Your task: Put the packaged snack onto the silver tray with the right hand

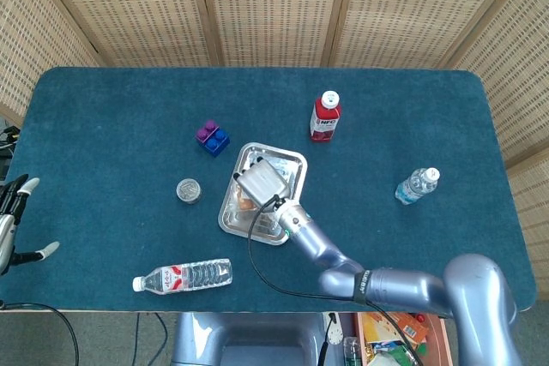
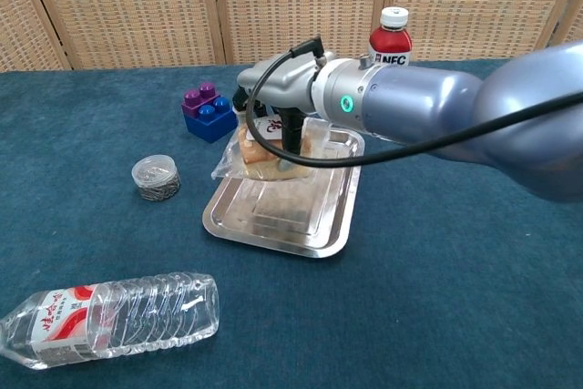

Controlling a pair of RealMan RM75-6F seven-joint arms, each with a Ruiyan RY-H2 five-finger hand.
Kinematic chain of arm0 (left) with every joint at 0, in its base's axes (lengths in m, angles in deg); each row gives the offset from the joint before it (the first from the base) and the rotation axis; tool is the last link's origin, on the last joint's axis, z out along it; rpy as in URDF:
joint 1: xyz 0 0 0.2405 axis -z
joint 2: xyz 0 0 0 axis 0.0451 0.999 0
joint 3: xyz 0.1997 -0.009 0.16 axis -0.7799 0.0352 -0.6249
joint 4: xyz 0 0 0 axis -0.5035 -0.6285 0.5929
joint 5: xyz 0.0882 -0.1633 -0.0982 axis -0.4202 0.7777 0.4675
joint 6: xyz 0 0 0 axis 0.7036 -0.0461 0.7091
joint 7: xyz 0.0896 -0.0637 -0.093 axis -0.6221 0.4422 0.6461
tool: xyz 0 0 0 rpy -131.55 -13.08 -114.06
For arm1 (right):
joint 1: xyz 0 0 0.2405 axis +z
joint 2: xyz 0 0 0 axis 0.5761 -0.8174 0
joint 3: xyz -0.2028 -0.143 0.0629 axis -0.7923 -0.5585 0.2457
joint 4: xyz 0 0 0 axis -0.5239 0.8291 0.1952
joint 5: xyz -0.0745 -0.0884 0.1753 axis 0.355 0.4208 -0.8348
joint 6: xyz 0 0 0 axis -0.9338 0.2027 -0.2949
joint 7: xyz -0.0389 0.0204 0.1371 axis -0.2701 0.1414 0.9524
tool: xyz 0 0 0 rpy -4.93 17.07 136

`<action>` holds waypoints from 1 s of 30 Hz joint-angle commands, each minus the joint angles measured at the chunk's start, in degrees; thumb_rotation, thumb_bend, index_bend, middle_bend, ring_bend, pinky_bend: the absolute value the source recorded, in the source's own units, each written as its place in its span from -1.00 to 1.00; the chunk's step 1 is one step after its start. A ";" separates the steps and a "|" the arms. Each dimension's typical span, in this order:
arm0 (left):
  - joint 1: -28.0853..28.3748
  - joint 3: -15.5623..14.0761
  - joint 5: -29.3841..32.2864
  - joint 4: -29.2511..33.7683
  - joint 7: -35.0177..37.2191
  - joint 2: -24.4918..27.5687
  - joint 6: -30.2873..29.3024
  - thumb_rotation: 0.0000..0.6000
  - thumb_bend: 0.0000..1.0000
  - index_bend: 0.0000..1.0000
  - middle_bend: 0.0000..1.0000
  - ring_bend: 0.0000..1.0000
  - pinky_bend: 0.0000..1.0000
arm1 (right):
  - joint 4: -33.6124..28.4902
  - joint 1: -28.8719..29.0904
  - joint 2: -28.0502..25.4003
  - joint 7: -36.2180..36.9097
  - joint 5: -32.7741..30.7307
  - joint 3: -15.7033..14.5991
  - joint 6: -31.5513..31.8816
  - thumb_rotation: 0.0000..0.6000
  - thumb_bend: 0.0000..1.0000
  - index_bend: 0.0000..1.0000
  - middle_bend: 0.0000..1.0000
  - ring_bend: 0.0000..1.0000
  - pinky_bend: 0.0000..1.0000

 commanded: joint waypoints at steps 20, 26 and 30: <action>-1.25 -0.84 -2.95 0.28 2.64 1.17 -2.45 1.00 -1.00 -1.00 -1.00 -1.00 -1.00 | -24.52 -4.34 -15.18 0.72 0.40 -6.63 15.00 1.00 -0.95 -1.00 -1.00 -1.00 -1.00; -1.85 -1.64 -5.17 0.53 2.49 1.06 -3.84 1.00 -1.00 -1.00 -1.00 -1.00 -1.00 | -28.01 -13.14 -23.96 11.74 18.87 -15.20 18.81 1.00 -0.95 -1.00 -1.00 -1.00 -1.00; -2.41 -2.39 -7.03 0.86 1.39 0.69 -5.09 1.00 -1.00 -1.00 -1.00 -1.00 -1.00 | -24.08 -21.41 -28.90 24.36 33.12 -22.87 24.86 1.00 -1.00 -1.00 -1.00 -1.00 -1.00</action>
